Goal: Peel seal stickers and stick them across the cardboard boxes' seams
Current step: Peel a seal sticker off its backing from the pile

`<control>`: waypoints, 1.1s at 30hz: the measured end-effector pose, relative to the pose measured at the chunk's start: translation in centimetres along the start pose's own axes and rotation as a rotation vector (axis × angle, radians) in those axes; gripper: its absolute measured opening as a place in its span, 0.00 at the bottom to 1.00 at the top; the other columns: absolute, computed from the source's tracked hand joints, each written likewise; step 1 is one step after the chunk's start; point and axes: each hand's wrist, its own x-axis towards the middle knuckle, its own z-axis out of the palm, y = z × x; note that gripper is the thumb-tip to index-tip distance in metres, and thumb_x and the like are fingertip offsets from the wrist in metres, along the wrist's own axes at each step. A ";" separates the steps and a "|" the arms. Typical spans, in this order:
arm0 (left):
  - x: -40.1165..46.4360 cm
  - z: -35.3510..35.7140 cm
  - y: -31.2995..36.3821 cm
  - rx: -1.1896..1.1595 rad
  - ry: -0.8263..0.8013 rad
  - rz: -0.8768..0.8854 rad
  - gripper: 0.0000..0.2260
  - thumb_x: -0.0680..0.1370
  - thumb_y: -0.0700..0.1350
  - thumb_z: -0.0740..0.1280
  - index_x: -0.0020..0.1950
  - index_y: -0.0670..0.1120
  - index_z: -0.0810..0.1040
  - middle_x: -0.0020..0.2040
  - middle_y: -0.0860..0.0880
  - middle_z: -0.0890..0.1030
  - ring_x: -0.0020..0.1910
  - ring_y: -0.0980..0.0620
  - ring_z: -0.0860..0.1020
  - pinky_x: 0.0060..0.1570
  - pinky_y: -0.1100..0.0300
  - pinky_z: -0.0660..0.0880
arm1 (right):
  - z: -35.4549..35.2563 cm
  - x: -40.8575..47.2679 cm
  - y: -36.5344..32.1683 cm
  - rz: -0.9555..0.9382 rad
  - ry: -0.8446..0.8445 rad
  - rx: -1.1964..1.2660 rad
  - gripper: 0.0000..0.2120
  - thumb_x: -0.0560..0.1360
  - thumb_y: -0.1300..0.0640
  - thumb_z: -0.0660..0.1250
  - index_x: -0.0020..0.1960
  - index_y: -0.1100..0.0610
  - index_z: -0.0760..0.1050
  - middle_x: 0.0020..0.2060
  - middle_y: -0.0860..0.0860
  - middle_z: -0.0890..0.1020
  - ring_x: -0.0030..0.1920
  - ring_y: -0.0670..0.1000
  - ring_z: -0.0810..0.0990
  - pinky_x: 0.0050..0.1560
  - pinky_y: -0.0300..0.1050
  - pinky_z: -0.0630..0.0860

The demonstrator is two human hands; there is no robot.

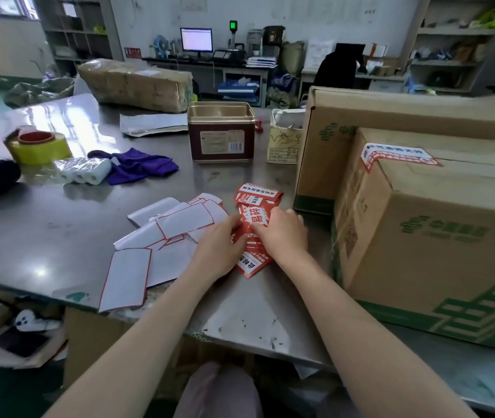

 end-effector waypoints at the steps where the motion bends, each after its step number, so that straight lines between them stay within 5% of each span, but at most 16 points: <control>1: 0.0 0.0 0.0 -0.003 0.007 0.003 0.19 0.78 0.44 0.62 0.69 0.47 0.69 0.64 0.48 0.77 0.61 0.49 0.76 0.54 0.63 0.68 | 0.2 0.2 0.0 0.013 -0.007 0.019 0.25 0.74 0.41 0.64 0.63 0.57 0.72 0.59 0.55 0.76 0.60 0.55 0.74 0.60 0.50 0.70; 11: 0.2 0.1 0.0 -0.055 0.038 -0.018 0.17 0.80 0.46 0.61 0.68 0.47 0.70 0.63 0.49 0.77 0.52 0.57 0.73 0.44 0.71 0.67 | 0.1 0.1 0.9 0.101 0.089 0.436 0.15 0.79 0.52 0.62 0.62 0.57 0.73 0.58 0.53 0.78 0.54 0.51 0.80 0.54 0.47 0.79; 18: 3.7 -0.4 1.9 -0.007 -0.111 -0.172 0.20 0.80 0.46 0.60 0.72 0.46 0.66 0.65 0.44 0.75 0.56 0.49 0.78 0.50 0.58 0.77 | -1.1 0.3 0.8 0.199 0.059 0.659 0.14 0.80 0.54 0.58 0.64 0.56 0.68 0.59 0.54 0.77 0.52 0.52 0.81 0.52 0.50 0.81; 21: 5.2 -1.0 2.4 -0.136 -0.106 -0.248 0.14 0.80 0.43 0.57 0.64 0.43 0.73 0.59 0.42 0.79 0.53 0.46 0.79 0.55 0.49 0.77 | -0.7 0.8 0.9 0.304 0.012 0.869 0.11 0.80 0.58 0.58 0.62 0.55 0.68 0.57 0.53 0.78 0.50 0.50 0.81 0.49 0.47 0.81; 26: 4.8 -2.0 2.8 -0.302 -0.178 -0.208 0.07 0.75 0.52 0.67 0.47 0.51 0.73 0.39 0.51 0.80 0.37 0.56 0.79 0.39 0.60 0.77 | -1.4 0.7 0.4 0.305 -0.103 1.228 0.11 0.79 0.64 0.59 0.61 0.57 0.70 0.51 0.52 0.80 0.47 0.49 0.82 0.43 0.39 0.80; 30: 4.9 -2.9 2.1 -0.196 -0.173 -0.199 0.08 0.75 0.48 0.67 0.43 0.44 0.80 0.38 0.47 0.82 0.36 0.51 0.79 0.39 0.58 0.76 | -1.3 0.3 -0.3 0.209 -0.249 1.234 0.12 0.80 0.65 0.56 0.61 0.61 0.71 0.56 0.54 0.80 0.53 0.51 0.81 0.52 0.42 0.79; 33: 5.3 -3.8 0.9 -0.205 -0.112 -0.256 0.12 0.77 0.40 0.61 0.33 0.42 0.73 0.33 0.43 0.74 0.34 0.46 0.72 0.36 0.57 0.69 | -1.2 0.2 -0.2 0.177 -0.205 1.168 0.10 0.80 0.66 0.56 0.57 0.58 0.73 0.55 0.54 0.81 0.51 0.49 0.81 0.50 0.40 0.79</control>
